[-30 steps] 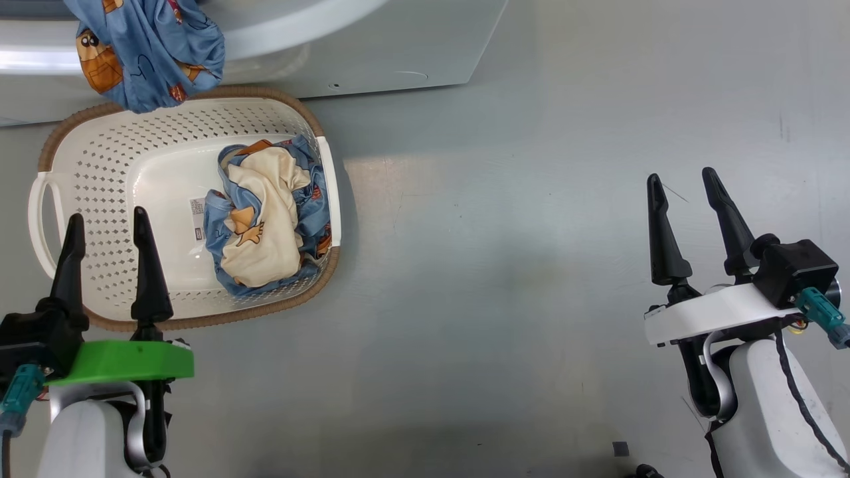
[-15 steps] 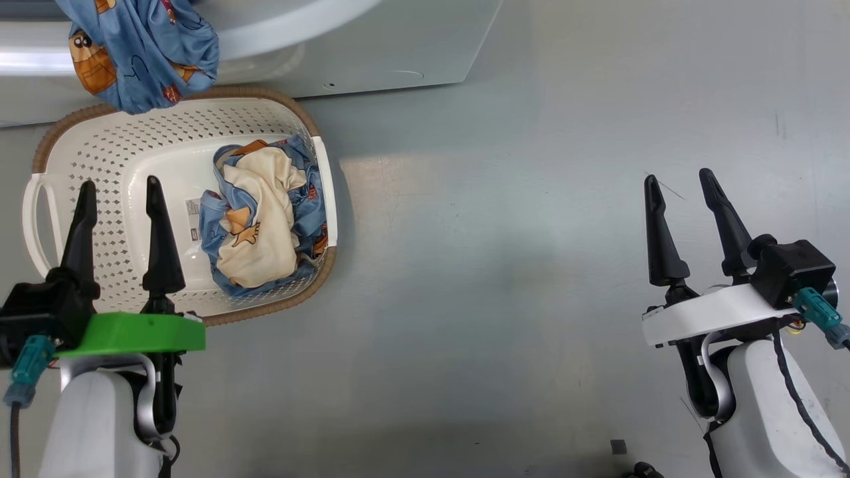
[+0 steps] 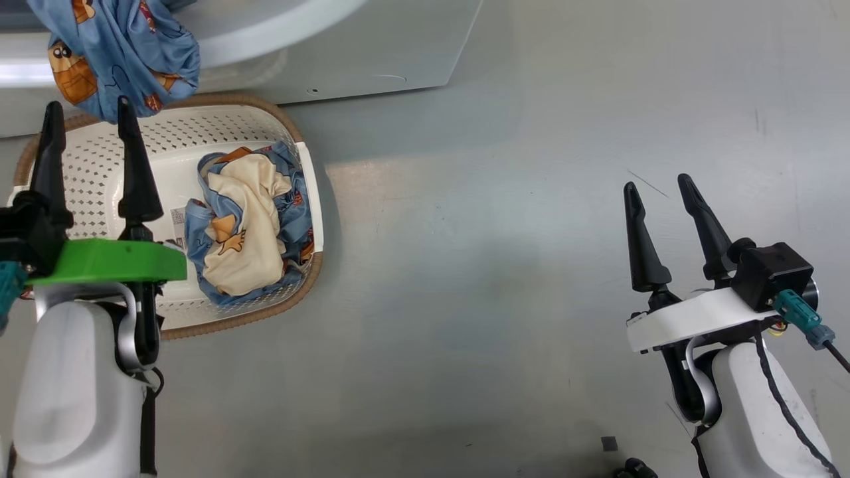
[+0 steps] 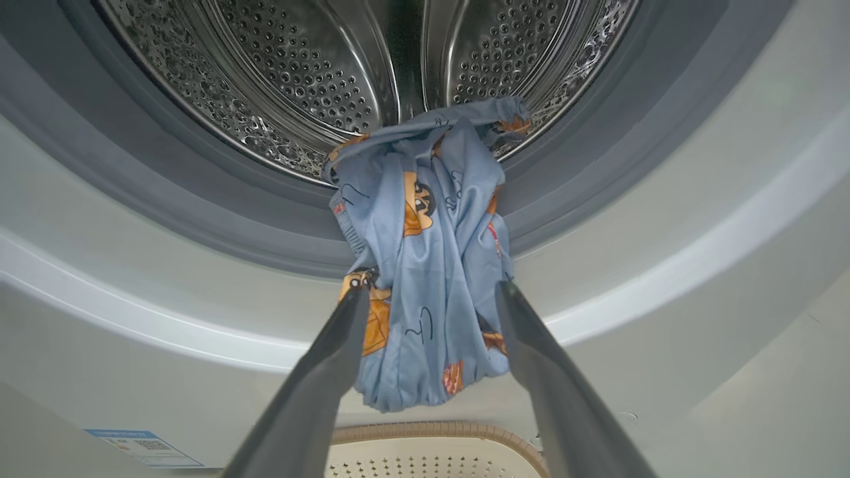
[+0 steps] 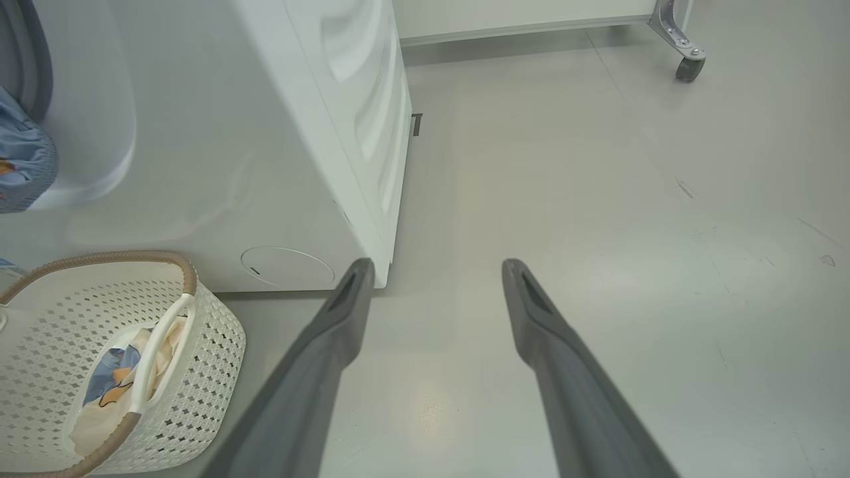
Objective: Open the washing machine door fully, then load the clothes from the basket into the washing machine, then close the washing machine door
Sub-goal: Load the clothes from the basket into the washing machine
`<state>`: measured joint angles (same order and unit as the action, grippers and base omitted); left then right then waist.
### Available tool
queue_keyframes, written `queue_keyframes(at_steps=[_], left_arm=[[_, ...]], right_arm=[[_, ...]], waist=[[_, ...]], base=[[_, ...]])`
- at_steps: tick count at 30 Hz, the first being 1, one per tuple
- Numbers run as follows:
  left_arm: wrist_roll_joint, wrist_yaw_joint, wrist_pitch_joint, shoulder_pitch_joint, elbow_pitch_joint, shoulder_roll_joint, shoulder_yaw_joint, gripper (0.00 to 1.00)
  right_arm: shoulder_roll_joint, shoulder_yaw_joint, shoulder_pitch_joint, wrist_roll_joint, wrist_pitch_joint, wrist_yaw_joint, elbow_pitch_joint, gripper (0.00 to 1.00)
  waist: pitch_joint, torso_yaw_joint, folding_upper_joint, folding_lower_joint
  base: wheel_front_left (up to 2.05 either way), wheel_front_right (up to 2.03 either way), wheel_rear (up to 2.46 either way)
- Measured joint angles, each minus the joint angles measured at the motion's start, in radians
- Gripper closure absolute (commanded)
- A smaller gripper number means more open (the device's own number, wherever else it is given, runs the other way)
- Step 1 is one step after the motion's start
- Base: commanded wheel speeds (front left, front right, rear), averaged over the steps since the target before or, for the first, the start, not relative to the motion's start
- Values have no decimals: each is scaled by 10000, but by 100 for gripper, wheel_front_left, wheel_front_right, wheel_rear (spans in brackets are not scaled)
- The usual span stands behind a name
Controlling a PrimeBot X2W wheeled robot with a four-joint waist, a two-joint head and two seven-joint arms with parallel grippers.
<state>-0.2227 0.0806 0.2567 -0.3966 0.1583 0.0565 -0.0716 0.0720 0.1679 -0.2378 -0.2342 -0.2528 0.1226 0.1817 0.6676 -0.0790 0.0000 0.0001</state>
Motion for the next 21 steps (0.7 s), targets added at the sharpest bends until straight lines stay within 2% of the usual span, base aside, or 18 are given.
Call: queue_keyframes(at_steps=[5,21], left_arm=[[38,82,-282,-559,596,196,157,0],[-217,107,-2477,-1947,2663,374,104,0]], right_arm=[[-6,-69,-1,-15,0,0,6,0],[-40,-61,1,-44,0,0,29,0]], waist=[[-20,-140,0,0],[71,-324,0,0]], base=[[0,0,0],[0,0,0]])
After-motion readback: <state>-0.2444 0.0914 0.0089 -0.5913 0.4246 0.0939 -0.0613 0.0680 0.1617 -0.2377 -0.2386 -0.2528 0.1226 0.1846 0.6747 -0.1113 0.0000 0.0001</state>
